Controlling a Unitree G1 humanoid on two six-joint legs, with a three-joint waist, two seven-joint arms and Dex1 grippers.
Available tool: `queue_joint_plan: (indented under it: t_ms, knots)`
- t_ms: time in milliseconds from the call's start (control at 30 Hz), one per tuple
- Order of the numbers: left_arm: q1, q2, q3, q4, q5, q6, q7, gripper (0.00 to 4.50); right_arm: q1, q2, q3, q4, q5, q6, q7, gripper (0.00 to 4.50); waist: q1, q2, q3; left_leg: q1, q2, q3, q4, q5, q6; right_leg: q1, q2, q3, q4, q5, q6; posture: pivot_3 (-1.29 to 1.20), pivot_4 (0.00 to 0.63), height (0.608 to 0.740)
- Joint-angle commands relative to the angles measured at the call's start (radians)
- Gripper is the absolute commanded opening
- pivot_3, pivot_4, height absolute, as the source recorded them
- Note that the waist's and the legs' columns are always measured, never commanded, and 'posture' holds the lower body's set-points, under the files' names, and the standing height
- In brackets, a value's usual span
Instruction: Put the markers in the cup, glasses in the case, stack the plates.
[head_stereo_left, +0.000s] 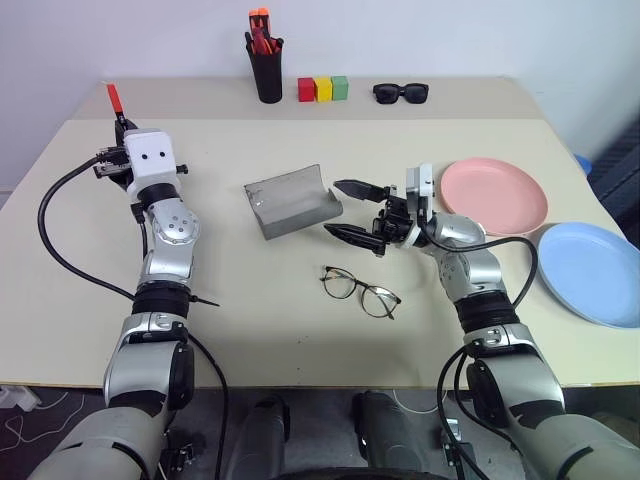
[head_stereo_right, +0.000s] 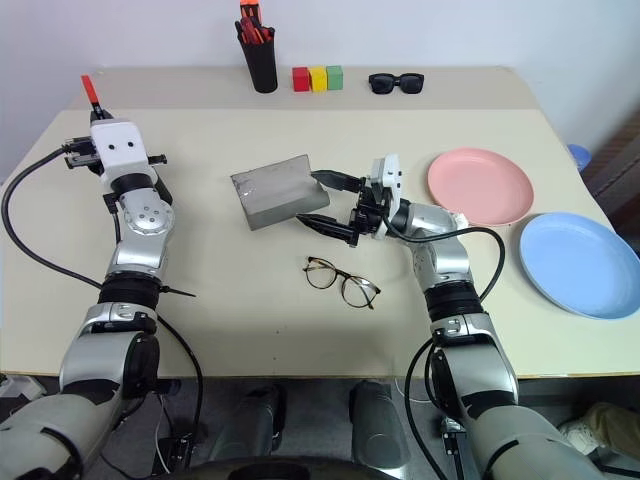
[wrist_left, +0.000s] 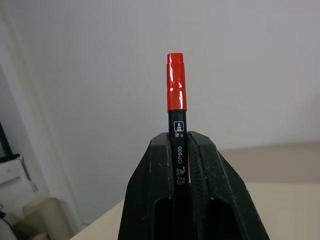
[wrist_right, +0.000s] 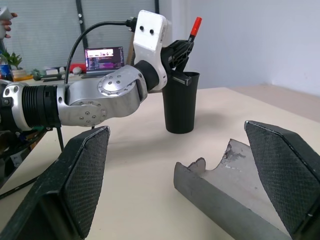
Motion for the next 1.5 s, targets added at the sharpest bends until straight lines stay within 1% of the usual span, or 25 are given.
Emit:
queue_joint_plan:
  t_ms: [33, 200, 300, 500, 633, 700, 733, 800, 867, 900, 1033, 1100, 1133, 1200, 1267, 1400, 1500]
  knots:
    - [0.009, 0.002, -0.006, -0.042, 0.002, -0.008, 0.002, 0.27, -0.032, 0.005, -0.021, -0.050, 0.021, -0.003, -0.003, 4.46, 0.000, 0.000, 0.000, 0.000, 0.000, 0.000, 0.000, 0.000, 0.000, 0.000, 0.000, 0.000, 0.000, 0.000, 0.000, 0.00, 0.150, 0.740]
    - [0.019, -0.001, -0.005, -0.051, 0.002, -0.006, 0.002, 0.27, -0.032, 0.007, -0.022, -0.050, 0.020, -0.006, -0.003, 4.46, 0.000, 0.000, 0.000, 0.000, 0.000, 0.000, 0.000, 0.000, 0.000, 0.000, 0.000, 0.000, 0.000, 0.000, 0.000, 0.00, 0.150, 0.740]
    - [0.033, -0.003, -0.005, -0.068, 0.005, -0.002, 0.004, 1.28, -0.035, 0.007, -0.024, -0.047, 0.019, -0.008, -0.004, 4.46, 0.000, 0.000, 0.000, 0.000, 0.000, 0.000, 0.000, 0.000, 0.000, 0.000, 0.000, 0.000, 0.000, 0.000, 0.000, 0.00, 0.150, 0.740]
    - [0.058, -0.022, 0.000, -0.134, -0.011, 0.010, -0.014, 4.22, -0.039, 0.005, -0.025, -0.040, 0.017, -0.011, -0.005, 4.46, 0.000, 0.000, 0.000, 0.000, 0.000, 0.000, 0.000, 0.000, 0.000, 0.000, 0.000, 0.000, 0.000, 0.000, 0.000, 0.00, 0.150, 0.740]
    - [0.065, -0.049, 0.000, -0.238, -0.044, 0.051, -0.068, 4.22, -0.042, -0.003, -0.028, -0.040, 0.009, -0.002, -0.024, 4.46, 0.000, 0.000, 0.000, 0.000, 0.000, 0.000, 0.000, 0.000, 0.000, 0.000, 0.000, 0.000, 0.000, 0.000, 0.000, 0.00, 0.150, 0.740]
    - [0.073, -0.061, -0.011, -0.318, -0.065, 0.109, -0.130, 4.22, -0.037, -0.014, -0.026, -0.052, 0.001, 0.010, -0.039, 4.46, 0.001, 0.000, 0.000, 0.000, 0.000, 0.000, 0.000, 0.000, 0.000, 0.000, 0.000, 0.000, 0.000, 0.000, 0.000, 0.00, 0.150, 0.740]
    - [0.074, -0.066, -0.016, -0.353, -0.096, 0.146, -0.189, 4.22, -0.032, -0.019, -0.025, -0.061, -0.001, 0.015, -0.044, 4.46, 0.002, 0.000, 0.000, 0.000, 0.000, 0.000, 0.000, 0.000, 0.000, 0.000, 0.000, 0.000, 0.000, 0.000, 0.000, 0.00, 0.150, 0.740]
    - [0.076, -0.061, -0.048, -0.476, -0.169, 0.291, -0.355, 4.22, -0.008, -0.039, -0.026, -0.101, -0.012, 0.036, -0.075, 4.46, 0.001, 0.000, 0.000, 0.000, 0.000, 0.000, 0.000, 0.000, 0.000, 0.000, 0.000, 0.000, 0.000, 0.000, 0.000, 0.00, 0.150, 0.740]
    - [0.076, -0.030, -0.085, -0.630, -0.306, 0.522, -0.573, 4.22, 0.050, -0.079, -0.035, -0.194, -0.007, 0.079, -0.104, 4.46, 0.005, 0.000, 0.000, -0.001, 0.000, 0.000, 0.000, 0.000, 0.000, 0.000, 0.000, 0.000, 0.000, 0.000, 0.000, 0.00, 0.150, 0.740]
    - [0.075, -0.018, -0.094, -0.675, -0.343, 0.592, -0.637, 4.22, 0.069, -0.093, -0.038, -0.223, -0.004, 0.094, -0.114, 4.46, 0.004, 0.000, 0.000, -0.002, 0.000, 0.000, 0.000, 0.000, 0.000, 0.000, 0.000, 0.000, 0.000, 0.000, 0.000, 0.00, 0.150, 0.740]
    - [0.074, 0.117, -0.179, -0.770, -0.466, 0.785, -0.972, 4.22, 0.166, -0.160, -0.062, -0.345, 0.008, 0.135, -0.149, 4.46, -0.005, 0.001, 0.000, -0.001, 0.000, 0.000, 0.000, 0.000, 0.000, -0.001, 0.000, 0.000, 0.000, 0.000, 0.000, 0.00, 0.150, 0.740]
    - [0.053, 0.204, -0.231, -0.743, -0.492, 0.834, -1.143, 4.22, 0.226, -0.196, -0.080, -0.404, 0.007, 0.151, -0.171, 4.46, -0.006, 0.001, 0.000, 0.000, 0.000, 0.000, -0.001, 0.000, 0.000, -0.001, 0.001, 0.000, 0.001, 0.000, 0.000, 0.00, 0.150, 0.740]
    - [0.038, 0.242, -0.261, -0.714, -0.488, 0.830, -1.223, 4.22, 0.252, -0.207, -0.089, -0.427, 0.006, 0.154, -0.184, 4.46, -0.007, 0.001, 0.000, 0.000, 0.000, 0.000, -0.001, 0.000, 0.000, -0.001, 0.001, 0.000, 0.001, 0.000, 0.000, 0.00, 0.150, 0.740]
    - [0.013, 0.292, -0.310, -0.660, -0.471, 0.800, -1.332, 4.22, 0.285, -0.218, -0.100, -0.458, 0.008, 0.158, -0.207, 4.46, -0.008, 0.001, 0.000, 0.000, 0.000, 0.000, -0.002, 0.000, 0.000, -0.001, 0.001, 0.001, 0.001, 0.000, -0.001, 0.00, 0.150, 0.740]
    - [-0.029, 0.324, -0.364, -0.564, -0.427, 0.749, -1.420, 4.22, 0.308, -0.220, -0.108, -0.486, 0.012, 0.161, -0.229, 4.46, -0.004, 0.001, 0.000, 0.000, 0.000, 0.001, -0.002, 0.000, 0.000, -0.001, 0.001, 0.001, 0.000, 0.000, -0.001, 0.00, 0.150, 0.740]
    - [-0.092, 0.339, -0.421, -0.423, -0.356, 0.641, -1.515, 4.22, 0.331, -0.218, -0.115, -0.520, 0.018, 0.167, -0.259, 4.46, -0.001, 0.001, 0.000, 0.000, 0.000, 0.001, -0.001, 0.000, 0.000, 0.000, 0.001, 0.001, 0.000, 0.000, -0.001, 0.00, 0.150, 0.740]
    - [-0.168, 0.312, -0.463, -0.275, -0.321, 0.569, -1.614, 4.22, 0.351, -0.212, -0.115, -0.534, 0.015, 0.155, -0.280, 4.46, 0.000, 0.001, 0.000, -0.001, 0.000, 0.001, -0.001, 0.000, 0.000, 0.000, 0.001, 0.001, -0.001, 0.000, -0.001, 0.00, 0.150, 0.740]
